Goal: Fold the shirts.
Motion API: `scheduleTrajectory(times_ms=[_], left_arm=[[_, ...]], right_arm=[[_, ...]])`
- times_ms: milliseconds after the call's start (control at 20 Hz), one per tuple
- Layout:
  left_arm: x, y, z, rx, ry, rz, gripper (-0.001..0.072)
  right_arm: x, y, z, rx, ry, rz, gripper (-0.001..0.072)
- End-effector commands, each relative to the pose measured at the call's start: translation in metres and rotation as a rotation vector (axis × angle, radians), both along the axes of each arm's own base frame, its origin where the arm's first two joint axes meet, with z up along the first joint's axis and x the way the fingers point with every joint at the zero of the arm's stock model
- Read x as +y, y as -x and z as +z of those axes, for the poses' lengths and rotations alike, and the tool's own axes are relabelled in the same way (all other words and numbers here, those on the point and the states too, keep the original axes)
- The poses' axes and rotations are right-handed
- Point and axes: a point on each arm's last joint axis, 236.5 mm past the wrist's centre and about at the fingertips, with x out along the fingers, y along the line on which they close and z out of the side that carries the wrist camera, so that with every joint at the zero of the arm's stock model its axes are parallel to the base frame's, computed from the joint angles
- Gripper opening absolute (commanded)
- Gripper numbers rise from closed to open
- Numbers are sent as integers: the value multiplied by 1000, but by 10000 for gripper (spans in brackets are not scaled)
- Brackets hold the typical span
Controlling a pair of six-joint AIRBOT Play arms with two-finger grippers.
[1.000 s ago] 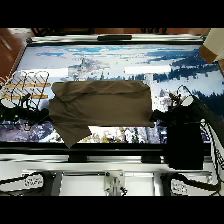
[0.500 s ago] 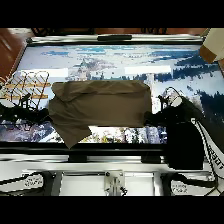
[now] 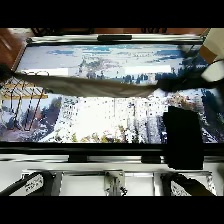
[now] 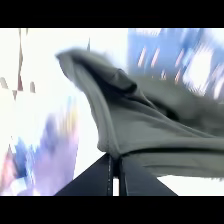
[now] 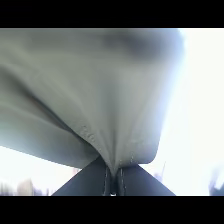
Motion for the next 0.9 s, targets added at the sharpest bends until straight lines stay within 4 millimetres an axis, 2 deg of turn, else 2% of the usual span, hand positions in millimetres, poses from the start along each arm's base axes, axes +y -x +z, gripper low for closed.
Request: scheduleTrajectory(times_ms=[0, 50, 100, 150, 200, 250, 350, 400, 500, 600, 700, 800, 850], left_arm=[[-26, 82, 238, -576, -109, 69, 42], [-41, 123, 288, -716, -116, 79, 42], [-54, 161, 322, -825, -125, 83, 42], [-66, 196, 346, -920, -139, 86, 42], [-73, 225, 359, -986, -158, 95, 42], [-77, 250, 364, -1019, -154, 119, 41], [-75, 276, 355, -1005, -132, 177, 42], [-71, 281, 347, -983, -154, 200, 41], [-56, 278, 326, -901, -194, 249, 42], [-46, 257, 295, -766, -236, 245, 41], [-35, 226, 249, -590, -221, 227, 42], [-23, 187, 184, -364, -178, 207, 41], [-19, 171, 150, -258, -152, 191, 41]], right_arm=[[-49, 43, 242, -669, 171, -111, 75], [-57, 75, 297, -830, 183, -149, 76], [-62, 113, 344, -981, 175, -181, 75], [-63, 147, 374, -1086, 156, -199, 75], [-64, 178, 391, -1154, 132, -215, 75], [-64, 201, 398, -1178, 90, -232, 75], [-65, 231, 402, -1188, 26, -255, 76], [-65, 237, 400, -1183, 27, -257, 75], [-75, 231, 383, -1111, 78, -281, 75], [-88, 208, 343, -940, 148, -311, 75], [-96, 176, 285, -687, 216, -310, 76], [-95, 140, 212, -408, 258, -273, 76], [-94, 122, 168, -266, 276, -251, 76]])
